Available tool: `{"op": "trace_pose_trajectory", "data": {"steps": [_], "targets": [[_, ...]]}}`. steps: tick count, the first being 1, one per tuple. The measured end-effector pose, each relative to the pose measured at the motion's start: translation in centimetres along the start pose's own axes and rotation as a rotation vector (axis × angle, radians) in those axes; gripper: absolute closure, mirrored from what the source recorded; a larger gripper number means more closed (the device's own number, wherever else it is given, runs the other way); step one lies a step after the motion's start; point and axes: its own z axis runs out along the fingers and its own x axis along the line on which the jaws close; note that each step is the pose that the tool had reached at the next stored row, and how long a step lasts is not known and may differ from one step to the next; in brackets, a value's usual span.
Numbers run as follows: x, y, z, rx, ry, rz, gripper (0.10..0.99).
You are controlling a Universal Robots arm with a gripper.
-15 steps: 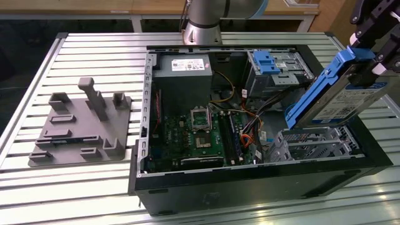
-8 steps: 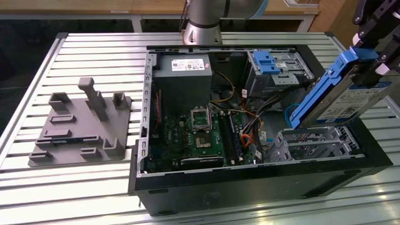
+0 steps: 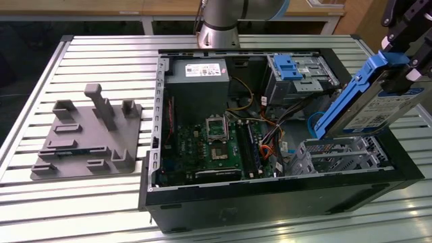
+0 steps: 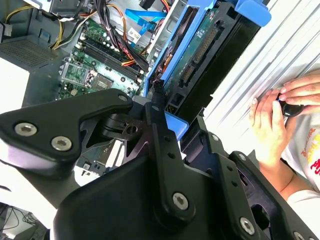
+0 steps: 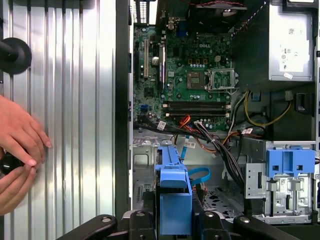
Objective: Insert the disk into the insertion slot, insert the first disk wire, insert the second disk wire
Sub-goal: 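Insert the disk into the insertion slot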
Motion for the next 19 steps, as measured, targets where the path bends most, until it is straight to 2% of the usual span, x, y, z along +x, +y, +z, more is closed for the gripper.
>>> {"op": "trace_pose_trajectory", "data": {"steps": [8, 19], "targets": [[-0.05, -0.43, 0.1, 0.0, 0.0001, 0.0, 0.725], [-0.38, -0.44, 0.37, -0.003, 0.0003, 0.0, 0.725]]}}
